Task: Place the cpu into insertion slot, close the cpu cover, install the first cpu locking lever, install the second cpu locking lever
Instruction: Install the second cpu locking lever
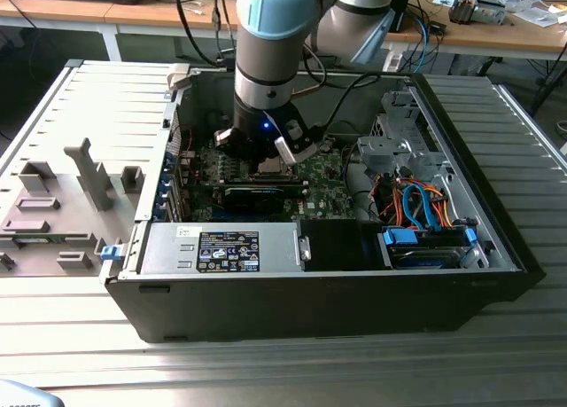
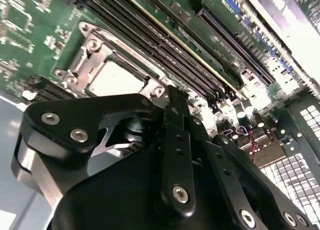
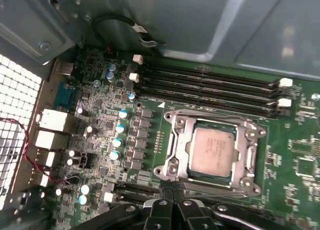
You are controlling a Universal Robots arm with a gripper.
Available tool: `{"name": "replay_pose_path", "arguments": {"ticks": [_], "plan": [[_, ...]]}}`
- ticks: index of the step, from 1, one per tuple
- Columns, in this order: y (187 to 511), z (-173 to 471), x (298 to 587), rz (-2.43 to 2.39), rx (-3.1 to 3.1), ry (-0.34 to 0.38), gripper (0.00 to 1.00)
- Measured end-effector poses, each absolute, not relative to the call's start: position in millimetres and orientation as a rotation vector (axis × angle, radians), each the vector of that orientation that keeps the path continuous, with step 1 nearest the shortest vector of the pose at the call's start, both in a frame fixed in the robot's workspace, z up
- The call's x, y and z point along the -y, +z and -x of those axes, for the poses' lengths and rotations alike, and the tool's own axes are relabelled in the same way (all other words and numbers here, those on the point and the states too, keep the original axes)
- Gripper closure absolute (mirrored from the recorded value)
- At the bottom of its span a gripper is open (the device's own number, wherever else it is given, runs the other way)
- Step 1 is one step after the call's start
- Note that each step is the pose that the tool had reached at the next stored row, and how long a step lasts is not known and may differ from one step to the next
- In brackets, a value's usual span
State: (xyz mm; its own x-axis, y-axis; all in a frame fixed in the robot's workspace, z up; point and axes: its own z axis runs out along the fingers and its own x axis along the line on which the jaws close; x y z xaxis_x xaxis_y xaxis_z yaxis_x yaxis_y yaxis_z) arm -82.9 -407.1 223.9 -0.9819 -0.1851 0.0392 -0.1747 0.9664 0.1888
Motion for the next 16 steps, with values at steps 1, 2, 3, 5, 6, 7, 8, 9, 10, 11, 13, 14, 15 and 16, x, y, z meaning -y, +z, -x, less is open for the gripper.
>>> {"name": "replay_pose_path", "arguments": {"ticks": [1, 2, 3, 5, 6, 7, 8, 9, 10, 11, 13, 14, 15, 16], "plan": [[222, 84, 407, -0.279, 3.059, -0.286, 0.89], [220, 84, 407, -0.278, 3.059, -0.286, 0.89], [219, 84, 407, -0.278, 3.059, -0.286, 0.89], [218, 86, 407, -0.278, 3.059, -0.286, 0.89], [217, 87, 407, -0.278, 3.059, -0.286, 0.89], [217, 89, 407, -0.278, 3.059, -0.286, 0.89], [217, 90, 407, -0.278, 3.059, -0.287, 0.89], [217, 91, 408, -0.278, 3.059, -0.287, 0.89], [217, 92, 409, -0.278, 3.059, -0.287, 0.89], [216, 92, 409, -0.278, 3.059, -0.287, 0.89], [214, 92, 410, -0.278, 3.059, -0.287, 0.89], [212, 92, 411, -0.278, 3.059, -0.287, 0.89], [211, 92, 411, -0.278, 3.059, -0.288, 0.89], [210, 92, 411, -0.278, 3.059, -0.290, 0.89]]}}
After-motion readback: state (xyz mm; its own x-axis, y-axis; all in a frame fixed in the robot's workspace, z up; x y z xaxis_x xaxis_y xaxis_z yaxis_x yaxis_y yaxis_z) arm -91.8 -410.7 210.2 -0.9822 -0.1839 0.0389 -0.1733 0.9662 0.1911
